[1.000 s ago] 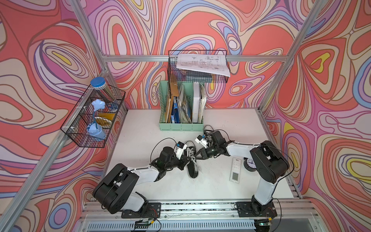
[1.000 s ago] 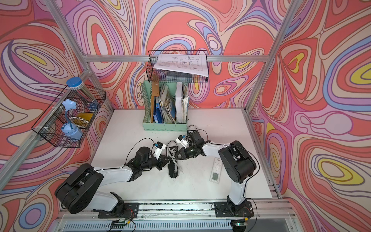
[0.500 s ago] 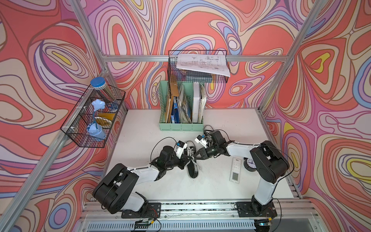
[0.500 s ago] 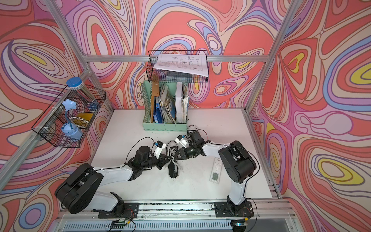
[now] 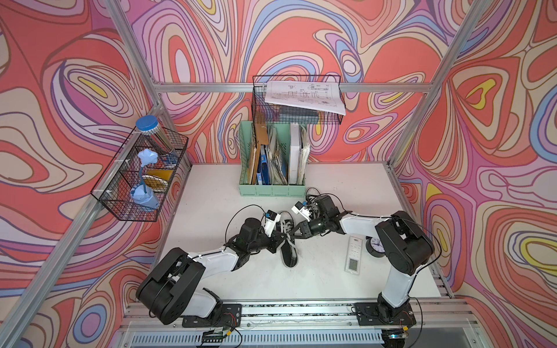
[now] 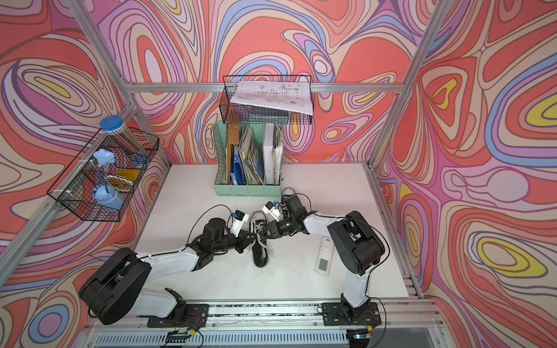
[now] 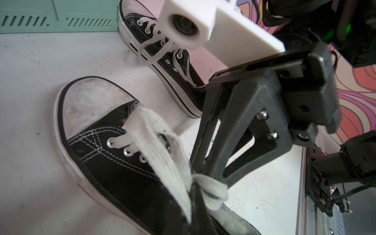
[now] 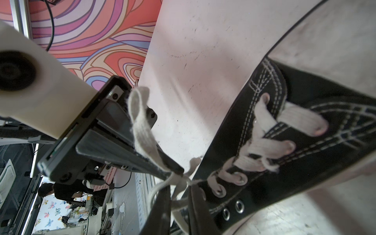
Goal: Tie the shoes
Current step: Cross the shoelace with the shoelace.
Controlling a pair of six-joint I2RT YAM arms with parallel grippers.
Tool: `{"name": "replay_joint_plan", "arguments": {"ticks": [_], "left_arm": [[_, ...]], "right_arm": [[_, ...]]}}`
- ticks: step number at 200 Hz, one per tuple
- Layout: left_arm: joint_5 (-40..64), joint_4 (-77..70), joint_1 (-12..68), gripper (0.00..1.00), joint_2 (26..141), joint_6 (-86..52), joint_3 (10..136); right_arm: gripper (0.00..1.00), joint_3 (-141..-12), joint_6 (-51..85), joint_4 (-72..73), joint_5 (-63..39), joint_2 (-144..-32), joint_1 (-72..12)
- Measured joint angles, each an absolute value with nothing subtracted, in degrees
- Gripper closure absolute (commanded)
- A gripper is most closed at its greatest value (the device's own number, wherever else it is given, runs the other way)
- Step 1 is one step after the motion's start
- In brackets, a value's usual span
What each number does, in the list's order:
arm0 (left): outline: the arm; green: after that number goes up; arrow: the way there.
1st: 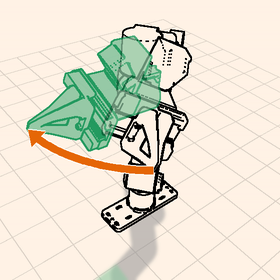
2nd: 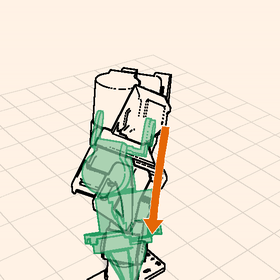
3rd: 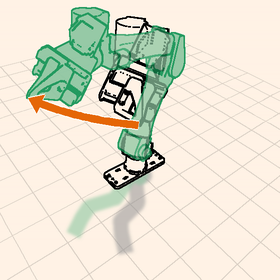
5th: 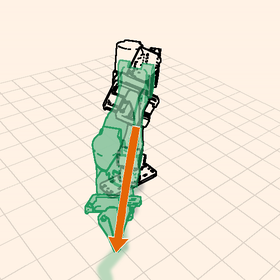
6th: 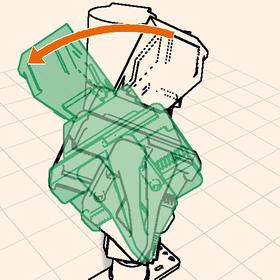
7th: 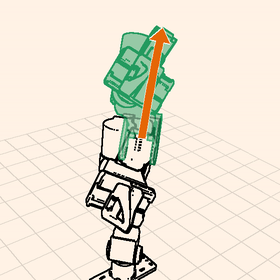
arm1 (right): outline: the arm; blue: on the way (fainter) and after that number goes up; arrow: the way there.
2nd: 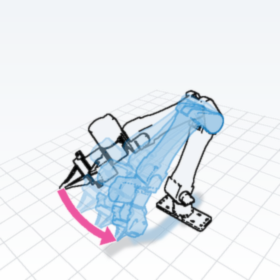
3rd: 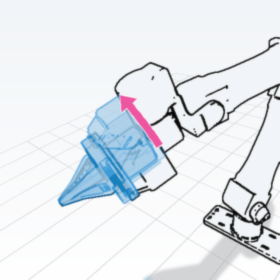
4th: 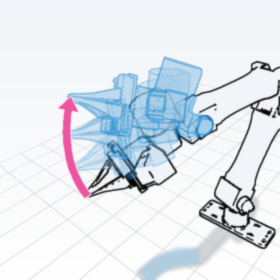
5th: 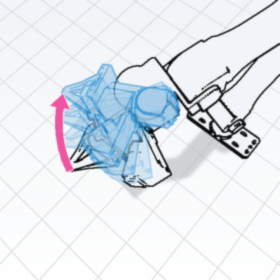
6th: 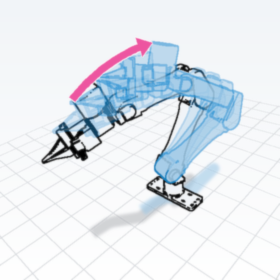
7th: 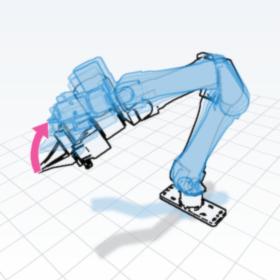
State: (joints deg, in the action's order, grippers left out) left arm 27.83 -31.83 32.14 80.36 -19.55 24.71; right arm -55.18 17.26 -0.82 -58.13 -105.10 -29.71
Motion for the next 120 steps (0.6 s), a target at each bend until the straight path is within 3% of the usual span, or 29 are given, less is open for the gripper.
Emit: {"name": "replay_joint_plan", "arguments": {"ticks": [84, 120], "left_arm": [[28.18, -31.29, 32.14, 1.0, 79.61, -20.01, 24.71], [28.56, -31.27, 32.14, 1.0, 79.92, -20.84, 24.71]], "right_arm": [[0.74, -55.18, 16.34, -0.14, -59.9, -105.45, -29.71], [0.85, -55.2, 16.64, 1.1, -61.43, -106.76, -29.76]]}}
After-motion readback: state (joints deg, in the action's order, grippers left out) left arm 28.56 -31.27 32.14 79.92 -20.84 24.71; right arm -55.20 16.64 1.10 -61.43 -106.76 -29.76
